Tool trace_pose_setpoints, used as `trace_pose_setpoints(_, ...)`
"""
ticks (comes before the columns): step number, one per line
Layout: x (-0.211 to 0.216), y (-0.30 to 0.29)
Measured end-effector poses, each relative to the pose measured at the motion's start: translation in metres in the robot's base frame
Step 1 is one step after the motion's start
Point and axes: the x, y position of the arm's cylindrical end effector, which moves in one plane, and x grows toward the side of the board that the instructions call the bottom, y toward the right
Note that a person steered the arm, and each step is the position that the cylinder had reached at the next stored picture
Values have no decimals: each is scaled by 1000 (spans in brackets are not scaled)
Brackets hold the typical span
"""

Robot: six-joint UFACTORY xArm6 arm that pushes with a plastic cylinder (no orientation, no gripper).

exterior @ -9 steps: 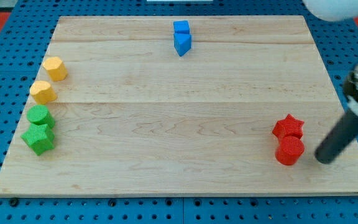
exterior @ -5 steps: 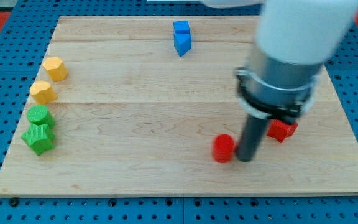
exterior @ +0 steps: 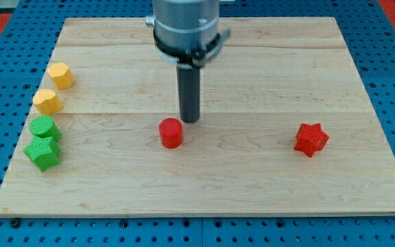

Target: Push red circle towards top left

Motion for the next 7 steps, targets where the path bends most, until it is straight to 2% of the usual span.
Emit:
trace_pose_setpoints(1,62,50)
trace_pose_setpoints(3,70,-22)
trace_pose_setpoints(4,72,-39)
trace_pose_setpoints(5,43,-78)
trace_pose_setpoints(6,-13,-12)
trace_pose_setpoints(7,30,7)
